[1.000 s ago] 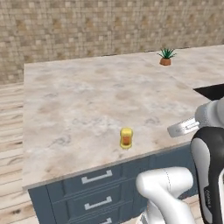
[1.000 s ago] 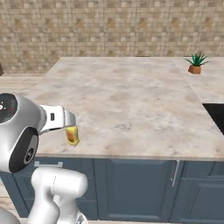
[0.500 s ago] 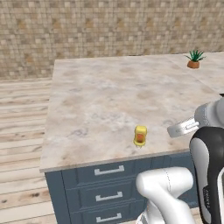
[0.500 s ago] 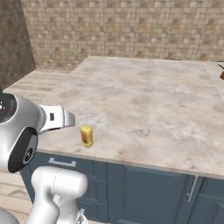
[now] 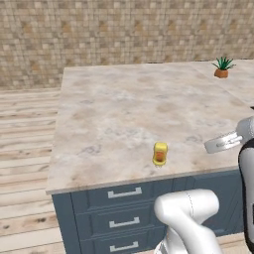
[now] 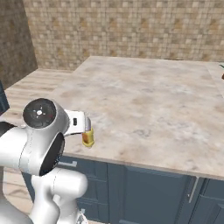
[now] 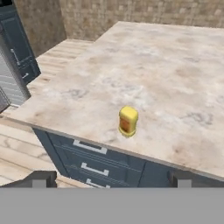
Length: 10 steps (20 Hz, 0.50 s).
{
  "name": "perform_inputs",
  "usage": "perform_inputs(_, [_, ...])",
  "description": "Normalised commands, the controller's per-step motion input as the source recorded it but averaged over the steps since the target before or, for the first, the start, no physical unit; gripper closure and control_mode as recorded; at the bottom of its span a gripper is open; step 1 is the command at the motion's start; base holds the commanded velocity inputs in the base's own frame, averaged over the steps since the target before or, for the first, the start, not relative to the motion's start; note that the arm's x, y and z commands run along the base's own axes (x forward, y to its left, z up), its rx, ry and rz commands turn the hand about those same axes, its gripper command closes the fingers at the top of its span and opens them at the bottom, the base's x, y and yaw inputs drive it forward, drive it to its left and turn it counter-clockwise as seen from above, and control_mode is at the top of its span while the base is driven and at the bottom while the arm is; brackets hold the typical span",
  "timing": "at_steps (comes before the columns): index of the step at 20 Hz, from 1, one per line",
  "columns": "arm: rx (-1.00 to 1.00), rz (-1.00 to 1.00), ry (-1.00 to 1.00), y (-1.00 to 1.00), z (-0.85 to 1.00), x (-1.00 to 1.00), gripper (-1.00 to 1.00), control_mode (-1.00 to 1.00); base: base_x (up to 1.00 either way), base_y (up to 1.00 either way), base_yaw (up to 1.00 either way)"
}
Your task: Place the condiment bottle and mustard from the counter to the top shelf of the fridge. If the existing items in the fridge are on the top shelf, move them to other shelves.
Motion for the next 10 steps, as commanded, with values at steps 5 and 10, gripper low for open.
perform_inputs(5, [0.21,0.28,0.0,-0.93,-0.27,0.18,-1.0,-1.0,0.0,0.0,0.0])
perform_inputs(10, [0.14,0.32,0.0,-0.66,-0.22,0.28,-1.0,-1.0,0.0,0.0,0.0])
